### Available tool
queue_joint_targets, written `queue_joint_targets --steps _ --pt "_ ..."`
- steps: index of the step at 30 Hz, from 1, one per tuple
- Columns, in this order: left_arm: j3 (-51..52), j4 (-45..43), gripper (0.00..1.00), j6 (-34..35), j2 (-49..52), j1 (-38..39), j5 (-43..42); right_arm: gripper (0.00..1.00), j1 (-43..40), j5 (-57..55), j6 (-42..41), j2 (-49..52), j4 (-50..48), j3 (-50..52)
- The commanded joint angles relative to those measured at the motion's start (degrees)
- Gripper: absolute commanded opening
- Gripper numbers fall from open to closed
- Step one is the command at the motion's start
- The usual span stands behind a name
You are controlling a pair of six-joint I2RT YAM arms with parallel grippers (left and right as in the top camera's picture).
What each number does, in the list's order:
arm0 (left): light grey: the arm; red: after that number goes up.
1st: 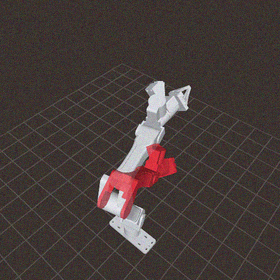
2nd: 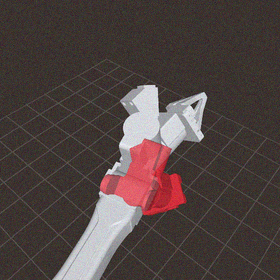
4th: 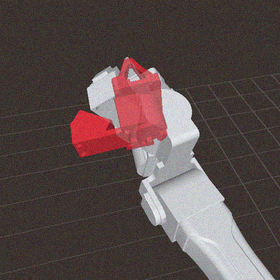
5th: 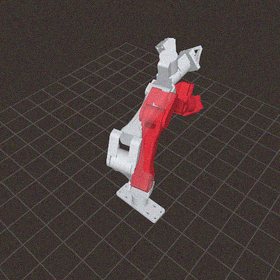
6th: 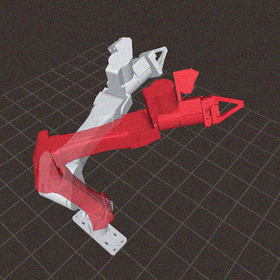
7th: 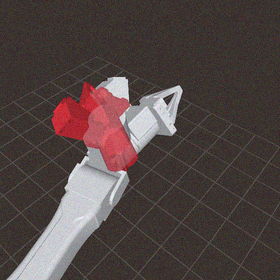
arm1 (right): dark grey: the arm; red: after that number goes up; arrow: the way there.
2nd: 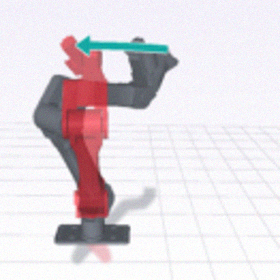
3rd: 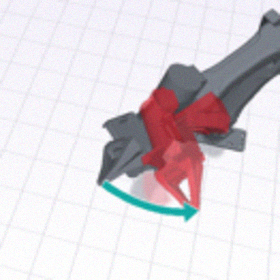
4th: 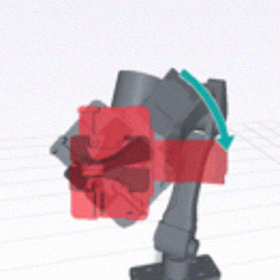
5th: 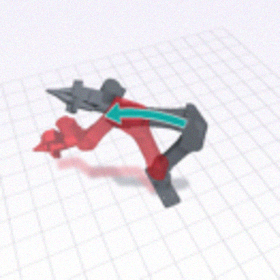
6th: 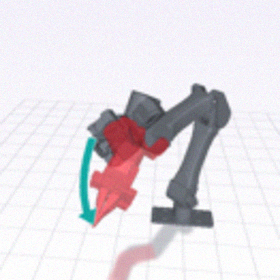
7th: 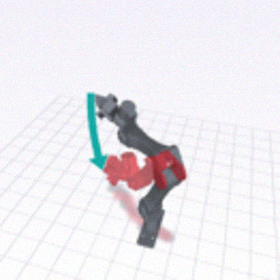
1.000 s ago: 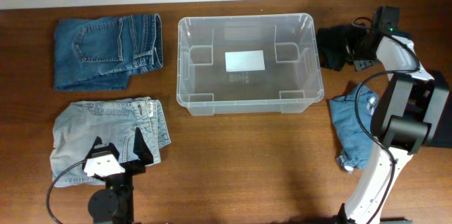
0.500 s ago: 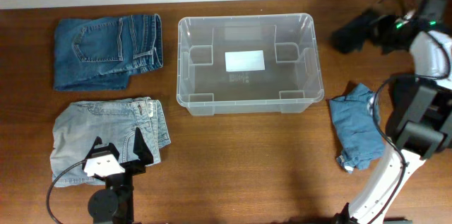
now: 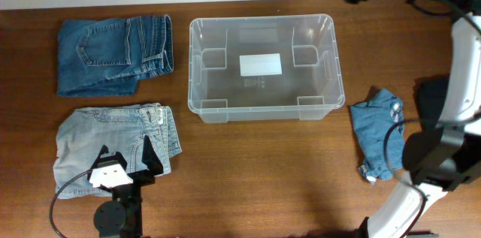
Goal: Pack container
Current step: 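Lift the black garment and carry it left over the container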
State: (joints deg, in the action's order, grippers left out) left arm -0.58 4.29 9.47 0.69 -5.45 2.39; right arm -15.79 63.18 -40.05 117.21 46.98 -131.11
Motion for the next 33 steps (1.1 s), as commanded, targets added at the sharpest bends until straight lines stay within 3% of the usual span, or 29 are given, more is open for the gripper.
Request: queue_joint_targets --steps 1,5,8,15,33 --pt "0.09 0.26 0.99 -0.52 -0.35 -0.35 0.39 0.04 6.73 2.08 7.41 -4.33 5.01 -1.25" --pt "0.09 0.26 0.99 -0.52 -0.35 -0.35 0.39 0.04 15.32 -4.9 14.53 -4.83 15.82 -1.2" --pt "0.09 0.26 0.99 -0.5 -0.35 -0.35 0.39 0.04 21.57 -16.24 17.66 -3.87 21.2 -1.07" --pt "0.09 0.26 0.99 -0.52 -0.35 -0.35 0.39 0.05 33.64 -29.11 18.84 -0.37 22.23 0.39" --pt "0.09 0.26 0.99 -0.52 -0.35 -0.35 0.39 0.05 37.51 -31.74 18.21 12.66 18.25 0.39"
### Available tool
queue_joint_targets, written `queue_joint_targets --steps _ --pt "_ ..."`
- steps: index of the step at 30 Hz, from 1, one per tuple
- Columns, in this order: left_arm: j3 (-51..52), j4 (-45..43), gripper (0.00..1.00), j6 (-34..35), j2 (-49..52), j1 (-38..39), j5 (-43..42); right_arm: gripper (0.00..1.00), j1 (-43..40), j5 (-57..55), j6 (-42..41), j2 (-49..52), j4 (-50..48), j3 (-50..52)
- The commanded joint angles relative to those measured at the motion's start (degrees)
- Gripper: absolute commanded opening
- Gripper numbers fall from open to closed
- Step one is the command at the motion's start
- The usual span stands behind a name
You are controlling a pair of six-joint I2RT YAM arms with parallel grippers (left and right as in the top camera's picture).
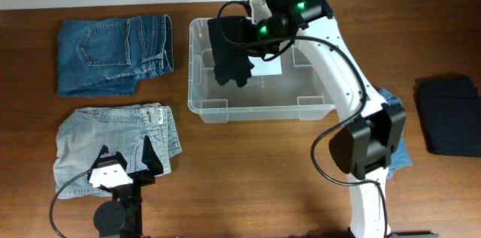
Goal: Pack container
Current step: 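Lift the black garment and carry it left over the container, then lower the black garment into the container and open the right gripper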
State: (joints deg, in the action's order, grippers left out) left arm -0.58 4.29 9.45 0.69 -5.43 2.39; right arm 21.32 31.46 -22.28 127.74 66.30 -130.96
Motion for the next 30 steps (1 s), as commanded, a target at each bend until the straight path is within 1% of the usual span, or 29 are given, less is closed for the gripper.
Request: queue_joint_targets --steps 1,7,19,27,29,30 --pt "0.09 0.26 0.99 -0.5 -0.35 -0.37 0.39 0.05 0.48 0.04 0.44 2.84 -1.73 0.24" --pt "0.09 0.26 0.99 -0.5 -0.35 -0.37 0.39 0.05 0.52 5.95 0.37 5.16 -4.57 0.24" --pt "0.09 0.26 0.99 -0.48 -0.35 -0.37 0.37 0.06 0.52 9.53 -2.21 8.59 -5.75 0.24" --pt "0.09 0.26 0.99 -0.48 -0.35 -0.37 0.39 0.06 0.52 8.96 -2.19 11.58 -5.66 0.26" --pt "0.09 0.26 0.99 -0.5 -0.35 -0.37 0.39 0.08 0.52 6.25 -2.19 12.37 -5.6 0.33" --pt "0.09 0.26 0.99 -0.5 -0.35 -0.37 0.37 0.1 0.52 4.2 -2.19 12.72 -5.64 0.52"
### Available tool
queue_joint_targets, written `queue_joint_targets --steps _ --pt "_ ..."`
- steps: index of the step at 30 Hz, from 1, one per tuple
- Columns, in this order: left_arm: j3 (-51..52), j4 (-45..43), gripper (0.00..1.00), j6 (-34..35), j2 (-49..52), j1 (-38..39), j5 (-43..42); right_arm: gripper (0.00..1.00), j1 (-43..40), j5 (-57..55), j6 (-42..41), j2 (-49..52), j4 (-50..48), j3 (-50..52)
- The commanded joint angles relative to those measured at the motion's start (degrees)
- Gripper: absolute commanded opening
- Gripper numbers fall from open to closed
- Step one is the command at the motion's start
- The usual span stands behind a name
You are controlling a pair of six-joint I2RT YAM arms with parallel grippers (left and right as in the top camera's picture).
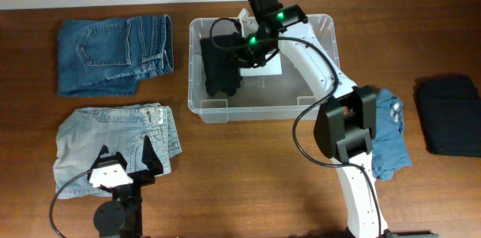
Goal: Pack container
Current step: 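Lower the black garment into the container and open the right gripper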
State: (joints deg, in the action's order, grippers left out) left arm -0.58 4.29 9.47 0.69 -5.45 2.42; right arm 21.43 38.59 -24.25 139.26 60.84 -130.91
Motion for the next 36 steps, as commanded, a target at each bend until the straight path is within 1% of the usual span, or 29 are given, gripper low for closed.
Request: queue_joint_targets --steps 1,2,3,4,6,9,10,12,14,16,18,21,24,25,26,27,28,31,34,36 --pt "0.09 0.26 0.99 -0.52 -0.35 -0.35 0.37 0.12 0.44 -4.9 -0.22 1.4 -0.09 0.52" --pt "0.09 0.26 0.99 -0.52 -0.35 -0.35 0.37 0.16 0.42 -6.56 -0.2 1.6 0.13 0.52" --pt "0.09 0.26 0.99 -0.52 -0.35 -0.35 0.37 0.24 0.42 -8.17 -0.17 1.7 0.35 0.52" --pt "0.09 0.26 0.99 -0.52 -0.35 -0.35 0.37 0.36 0.35 -10.16 -0.13 1.73 0.59 0.59" --pt "0.09 0.26 0.99 -0.5 -0.35 -0.35 0.37 0.64 0.35 -13.44 0.04 1.73 1.01 0.61" --pt "0.09 0.26 0.99 -0.52 -0.35 -0.35 0.37 0.89 0.33 -21.92 0.02 1.73 2.86 0.61" --pt "0.09 0.26 0.99 -0.52 -0.35 -0.35 0.37 0.91 0.31 -24.87 0.04 1.73 3.5 0.61" --pt "0.09 0.26 0.99 -0.5 -0.35 -0.35 0.37 0.92 0.31 -30.38 1.66 1.7 4.63 0.61" --pt "0.09 0.26 0.99 -0.52 -0.35 -0.35 0.37 0.94 0.31 -31.67 4.02 1.64 5.05 0.61" --pt "0.09 0.26 0.99 -0.5 -0.35 -0.35 0.35 0.97 0.31 -31.82 7.06 1.46 5.33 0.35" --pt "0.09 0.26 0.99 -0.52 -0.35 -0.35 0.35 0.99 0.31 -33.86 7.78 1.18 5.81 -0.59" --pt "0.09 0.26 0.99 -0.5 -0.35 -0.35 0.37 0.99 0.31 -37.7 8.22 0.94 7.3 -2.58" --pt "0.09 0.26 0.99 -0.5 -0.35 -0.35 0.37 0.99 0.31 -38.45 10.38 0.94 9.01 -4.15" --pt "0.09 0.26 0.99 -0.5 -0.35 -0.35 0.37 0.98 0.31 -38.47 10.54 0.94 9.4 -4.15" --pt "0.09 0.26 0.99 -0.52 -0.35 -0.35 0.37 0.94 0.28 -38.47 10.51 0.94 10.01 -4.15" --pt "0.09 0.26 0.99 -0.5 -0.35 -0.35 0.37 0.9 0.24 -38.47 10.51 0.94 10.34 -4.09" --pt "0.09 0.26 0.99 -0.5 -0.35 -0.35 0.35 0.83 0.2 -38.47 10.51 0.98 10.36 -3.93" --pt "0.09 0.26 0.99 -0.52 -0.35 -0.35 0.37 0.56 0.22 -38.47 10.49 0.98 9.88 -3.34" --pt "0.09 0.26 0.99 -0.52 -0.35 -0.35 0.35 0.36 0.2 -38.51 10.51 1.05 8.96 -2.47" --pt "0.09 0.26 0.99 -0.52 -0.35 -0.35 0.37 0.26 0.2 -39.47 10.49 1.05 8.74 -1.88"
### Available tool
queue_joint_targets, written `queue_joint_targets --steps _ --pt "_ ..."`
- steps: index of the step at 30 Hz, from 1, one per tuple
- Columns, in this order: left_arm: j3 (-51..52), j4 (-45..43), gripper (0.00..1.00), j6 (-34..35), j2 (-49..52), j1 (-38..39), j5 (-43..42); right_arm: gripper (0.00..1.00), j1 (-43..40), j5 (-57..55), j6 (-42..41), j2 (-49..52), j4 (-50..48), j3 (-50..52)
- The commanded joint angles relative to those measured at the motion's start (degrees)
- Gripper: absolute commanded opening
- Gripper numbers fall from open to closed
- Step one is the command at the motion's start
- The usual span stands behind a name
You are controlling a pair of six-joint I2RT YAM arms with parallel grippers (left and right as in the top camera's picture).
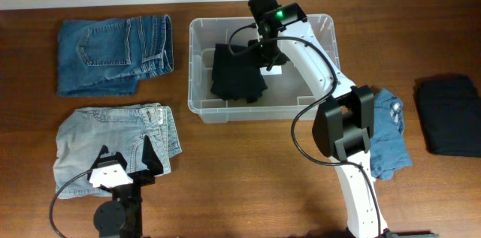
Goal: Pack container
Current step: 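Lower the black garment into the container and open the right gripper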
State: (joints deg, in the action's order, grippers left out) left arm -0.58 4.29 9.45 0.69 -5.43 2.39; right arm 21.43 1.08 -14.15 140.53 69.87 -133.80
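Observation:
A clear plastic container stands at the middle back of the table. Inside its left half lies a black garment, spread over the floor. My right gripper reaches in from above and meets the garment's upper right corner, apparently shut on it; the fingers are dark against the cloth. My left gripper rests open at the front left, its fingers over the edge of folded light blue jeans.
Folded dark blue jeans lie at the back left. A crumpled blue denim piece lies right of the container, partly under my right arm. A folded dark garment sits at the far right edge.
The black garment hung bunched at the container's left side from my right gripper. Now it sits lower and wider on the container's floor, slightly further right. The left arm is unchanged.
My right gripper first held the black garment high at the table's back right corner. Then it held it above the container's left half, then low at the container's left side. Now the garment lies spread inside. The left gripper stayed open throughout.

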Motion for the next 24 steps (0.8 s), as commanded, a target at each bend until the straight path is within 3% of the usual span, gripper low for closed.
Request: queue_joint_targets --steps 1,3,7,24 --pt "0.09 0.26 0.99 -0.48 -0.35 -0.37 0.39 0.22 0.2 -2.36 0.39 -0.22 -0.44 1.36" --pt "0.09 0.26 0.99 -0.48 -0.35 -0.37 0.39 0.15 0.2 -2.71 0.33 -0.22 -0.7 2.21" --pt "0.09 0.26 0.99 -0.5 -0.33 -0.37 0.39 0.11 0.2 -3.32 0.22 0.13 -1.55 4.02" --pt "0.09 0.26 0.99 -0.48 -0.28 -0.37 0.39 0.09 0.37 4.07 0.17 0.44 -6.69 9.51"
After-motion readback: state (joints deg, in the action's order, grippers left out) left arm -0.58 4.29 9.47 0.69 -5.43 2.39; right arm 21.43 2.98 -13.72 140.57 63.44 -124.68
